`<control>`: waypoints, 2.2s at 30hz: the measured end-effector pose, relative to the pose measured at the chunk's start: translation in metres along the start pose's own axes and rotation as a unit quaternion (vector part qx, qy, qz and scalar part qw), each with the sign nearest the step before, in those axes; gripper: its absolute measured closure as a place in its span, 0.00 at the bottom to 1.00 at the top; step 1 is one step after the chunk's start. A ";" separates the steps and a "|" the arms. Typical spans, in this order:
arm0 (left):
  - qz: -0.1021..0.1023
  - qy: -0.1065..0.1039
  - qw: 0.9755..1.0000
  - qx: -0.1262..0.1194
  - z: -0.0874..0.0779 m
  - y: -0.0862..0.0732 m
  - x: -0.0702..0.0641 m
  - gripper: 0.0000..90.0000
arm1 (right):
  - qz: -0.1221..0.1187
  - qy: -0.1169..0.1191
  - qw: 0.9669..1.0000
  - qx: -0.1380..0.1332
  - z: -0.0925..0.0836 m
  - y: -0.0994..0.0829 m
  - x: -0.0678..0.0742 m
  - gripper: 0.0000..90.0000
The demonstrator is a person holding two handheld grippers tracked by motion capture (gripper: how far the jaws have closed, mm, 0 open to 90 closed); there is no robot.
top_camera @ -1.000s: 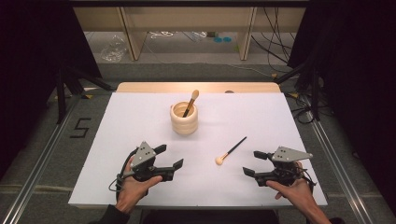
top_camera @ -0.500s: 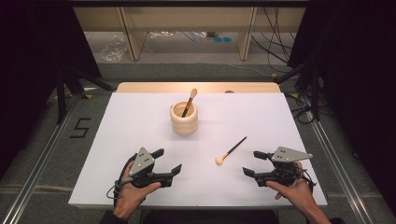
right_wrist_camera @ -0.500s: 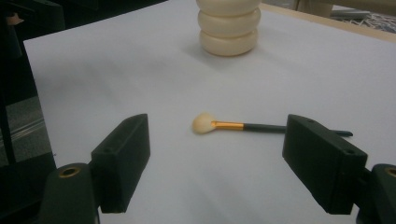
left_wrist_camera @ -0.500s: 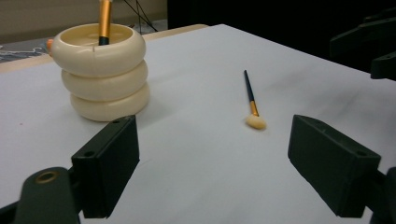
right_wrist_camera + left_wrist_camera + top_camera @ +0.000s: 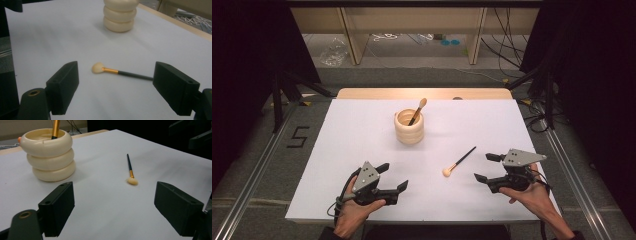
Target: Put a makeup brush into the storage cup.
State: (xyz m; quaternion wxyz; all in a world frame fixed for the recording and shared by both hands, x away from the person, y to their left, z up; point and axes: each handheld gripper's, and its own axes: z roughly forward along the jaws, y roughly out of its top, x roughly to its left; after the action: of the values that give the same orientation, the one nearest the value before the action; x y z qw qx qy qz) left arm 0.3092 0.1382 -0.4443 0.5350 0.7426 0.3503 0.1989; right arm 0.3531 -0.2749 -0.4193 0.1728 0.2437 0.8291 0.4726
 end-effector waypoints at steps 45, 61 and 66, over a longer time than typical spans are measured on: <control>0.019 -0.014 1.000 -0.002 0.003 0.005 -0.006 0.19 | -0.169 0.068 0.958 0.223 0.094 0.053 -0.044 0.39; 0.005 -0.022 1.000 -0.005 0.003 0.004 -0.008 0.19 | -0.188 0.094 0.935 0.287 0.126 0.057 -0.045 0.46; 0.003 -0.023 1.000 -0.008 0.003 0.005 -0.007 0.19 | -0.199 0.096 0.926 0.305 0.133 0.057 -0.048 0.49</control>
State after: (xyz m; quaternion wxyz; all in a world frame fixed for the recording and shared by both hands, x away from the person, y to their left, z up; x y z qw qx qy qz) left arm 0.3075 0.1305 -0.4403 0.5481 0.7439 0.3342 0.1857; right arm 0.4749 -0.1839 -0.4332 0.0998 0.0678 0.9774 0.1737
